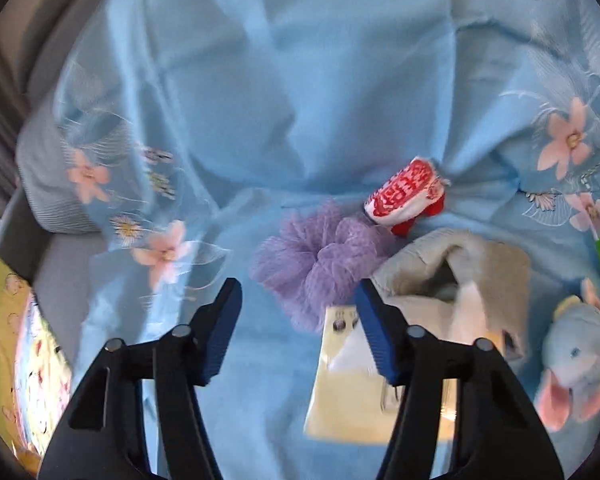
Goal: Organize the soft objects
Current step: 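Move the right gripper back to the purple mesh bath puff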
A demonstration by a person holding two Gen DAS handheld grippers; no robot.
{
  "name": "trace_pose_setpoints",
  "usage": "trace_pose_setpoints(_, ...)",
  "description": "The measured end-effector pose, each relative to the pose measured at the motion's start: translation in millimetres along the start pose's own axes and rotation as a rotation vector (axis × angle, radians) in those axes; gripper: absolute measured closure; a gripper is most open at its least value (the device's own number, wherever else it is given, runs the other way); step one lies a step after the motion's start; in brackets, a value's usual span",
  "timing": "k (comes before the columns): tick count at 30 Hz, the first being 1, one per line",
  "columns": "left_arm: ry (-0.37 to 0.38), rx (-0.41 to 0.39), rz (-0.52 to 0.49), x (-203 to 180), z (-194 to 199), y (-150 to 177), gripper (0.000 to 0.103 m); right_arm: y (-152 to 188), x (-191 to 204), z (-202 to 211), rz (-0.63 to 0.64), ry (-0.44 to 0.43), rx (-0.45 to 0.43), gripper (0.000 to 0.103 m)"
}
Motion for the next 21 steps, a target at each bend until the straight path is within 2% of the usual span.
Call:
trace_pose_setpoints(4, -0.006, 0.011, -0.003, 6.4, 0.8, -3.6, 0.027, -9.7, 0.6, -33.9, 0.002, 0.076, 0.033, 0.054)
trace_pose_setpoints(7, 0.003, 0.008, 0.034, 14.5, 2.8, -7.2, 0.027, -11.3, 4.9, -48.0, 0.039, 0.09, 0.052, 0.077)
trace_pose_setpoints(8, 0.008, 0.008, 0.039, 16.2, 3.3, -8.1, 0.027, -11.2, 5.1, -51.0, 0.046, 0.101, 0.052, 0.09)
trace_pose_setpoints(9, 0.009, 0.01, 0.045, 18.2, 3.5, -8.8, 0.027, -10.7, 5.1, -52.6, 0.047, 0.108, 0.048, 0.093)
trace_pose_setpoints(14, -0.002, 0.004, 0.057, 22.2, 6.0, -9.3, 0.027, -9.5, 1.2, -31.7, 0.018, 0.01, -0.005, 0.096)
trace_pose_setpoints(21, -0.023, 0.007, 0.045, 19.0, 5.6, -5.5, 0.027, 6.5, -5.3, 57.3, 0.037, -0.182, -0.109, 0.096)
Point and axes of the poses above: each gripper's, at about its wrist camera, not at the fingertips, and z roughly against the way its jaws point, x to its left, y to its underside, the point moved 1 cm from there along -z, roughly the way its jaws point, and after that the axes turned 11 degrees about y, right-handed, at the moved point
